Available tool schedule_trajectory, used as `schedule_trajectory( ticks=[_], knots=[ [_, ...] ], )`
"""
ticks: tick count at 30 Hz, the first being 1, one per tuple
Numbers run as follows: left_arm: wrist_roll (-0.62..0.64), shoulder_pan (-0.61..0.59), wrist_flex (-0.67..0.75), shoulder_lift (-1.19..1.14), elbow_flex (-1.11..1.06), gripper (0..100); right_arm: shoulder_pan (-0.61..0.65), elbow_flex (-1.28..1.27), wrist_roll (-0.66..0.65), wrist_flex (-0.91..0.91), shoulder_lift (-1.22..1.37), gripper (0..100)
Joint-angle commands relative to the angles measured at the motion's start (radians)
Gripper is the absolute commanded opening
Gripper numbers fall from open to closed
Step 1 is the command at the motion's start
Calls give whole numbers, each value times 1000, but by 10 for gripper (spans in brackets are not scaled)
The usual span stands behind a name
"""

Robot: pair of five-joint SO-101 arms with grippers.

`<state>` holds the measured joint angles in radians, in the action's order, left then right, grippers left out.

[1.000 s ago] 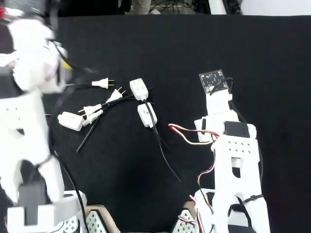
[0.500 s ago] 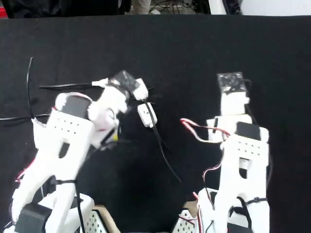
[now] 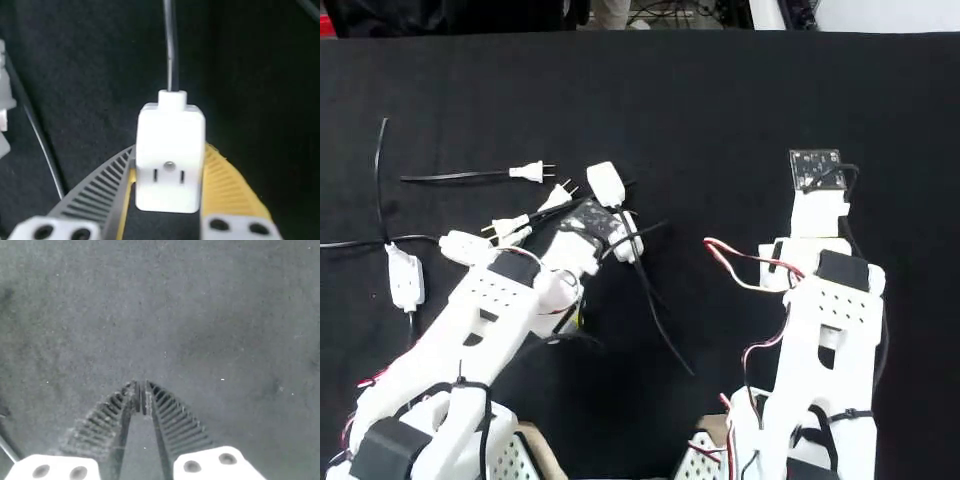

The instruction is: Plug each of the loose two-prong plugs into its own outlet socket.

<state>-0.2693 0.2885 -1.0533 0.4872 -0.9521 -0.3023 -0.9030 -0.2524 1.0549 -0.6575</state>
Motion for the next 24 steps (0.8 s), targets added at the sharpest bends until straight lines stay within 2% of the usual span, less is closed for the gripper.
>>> schedule_trajectory(
  ticks=[1, 9, 17, 21, 24],
  knots=[
    [8, -48, 8, 28, 18, 270, -14, 61, 8, 6, -1, 18],
    [8, -148, -146, 28, 153, 290, -14, 59, 8, 6, -1, 18],
    [8, -309, -166, 28, 216, 288, -14, 59, 8, 3, 1, 18],
    [14, -229, -147, 28, 170, 288, 14, 58, 8, 3, 1, 18],
    [77, -182, -54, 28, 104, 288, 31, 56, 8, 8, 1, 18]
  ],
)
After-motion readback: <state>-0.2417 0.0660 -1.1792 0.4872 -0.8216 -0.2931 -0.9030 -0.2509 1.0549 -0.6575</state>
